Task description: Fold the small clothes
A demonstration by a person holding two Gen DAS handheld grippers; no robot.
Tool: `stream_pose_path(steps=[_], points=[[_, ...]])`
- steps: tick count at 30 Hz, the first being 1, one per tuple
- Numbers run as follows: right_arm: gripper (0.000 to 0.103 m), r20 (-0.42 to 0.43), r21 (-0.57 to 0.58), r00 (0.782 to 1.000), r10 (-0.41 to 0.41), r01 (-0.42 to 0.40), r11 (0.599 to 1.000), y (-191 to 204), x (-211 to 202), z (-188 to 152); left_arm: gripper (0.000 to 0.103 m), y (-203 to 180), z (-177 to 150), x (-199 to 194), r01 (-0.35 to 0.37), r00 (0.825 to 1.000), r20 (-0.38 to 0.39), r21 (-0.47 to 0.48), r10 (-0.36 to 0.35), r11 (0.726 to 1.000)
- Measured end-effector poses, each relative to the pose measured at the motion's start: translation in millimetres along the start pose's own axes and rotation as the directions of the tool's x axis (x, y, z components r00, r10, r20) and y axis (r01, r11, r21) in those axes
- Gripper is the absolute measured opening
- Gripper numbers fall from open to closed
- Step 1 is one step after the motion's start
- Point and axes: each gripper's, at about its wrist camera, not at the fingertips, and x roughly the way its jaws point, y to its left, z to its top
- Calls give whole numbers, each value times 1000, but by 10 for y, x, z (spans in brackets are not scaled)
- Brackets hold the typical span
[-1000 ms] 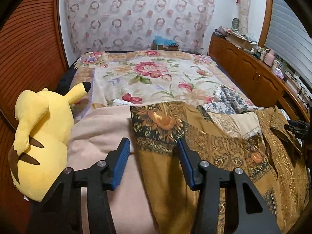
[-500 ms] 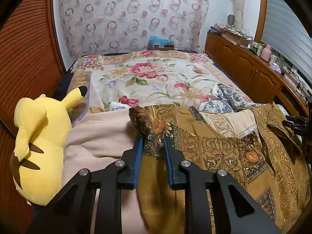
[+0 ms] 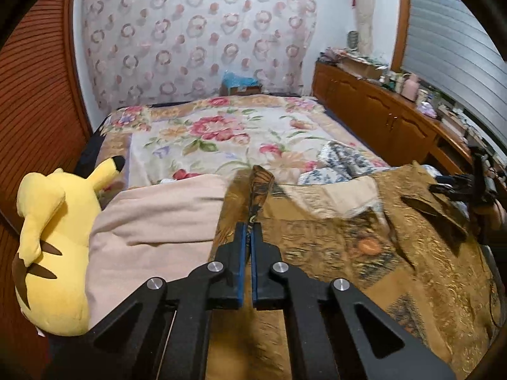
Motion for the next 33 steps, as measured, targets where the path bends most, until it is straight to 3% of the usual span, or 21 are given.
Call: stream_pose_path(steps=[5,7,10,12,14,17,22,28,33], points=[[65,-13,4,1000,3,-3,1000,-31,119,153,3,-123,-42,-126,31,999,11,8,-31,999],[57,-14,-18,1000,11,-11,1000,22,147,183,3,-156,-68,-192,37,999,19,9,-37,999],[37,-12,-41,1000,27,-28,999,86,136,172,2,-194,-100,-294,38,999,30,13,-39,999],[6,-14,-63,999,39,-40,997,128,105,146,2,-224,-112,-356,38,999,37,15,-38,999],[4,4,-74,999,51,-50,996,163,25,111,2,-241,-141,-462,31,998,52,17,-32,999],[4,111,-81,992,61,-52,995,199,-290,42,2,-237,-170,-615,24,997,75,14,-25,1000],[4,252,-83,966,51,-31,996,218,-919,-128,2,-240,-226,-884,12,993,114,13,-13,1000],[4,314,-92,948,54,-26,995,252,-1431,-508,2,-275,-365,-1162,6,988,155,12,-8,1000],[4,313,-98,948,52,-22,995,358,-1633,-916,2,-317,-630,-1372,8,983,182,-1,-7,1000]])
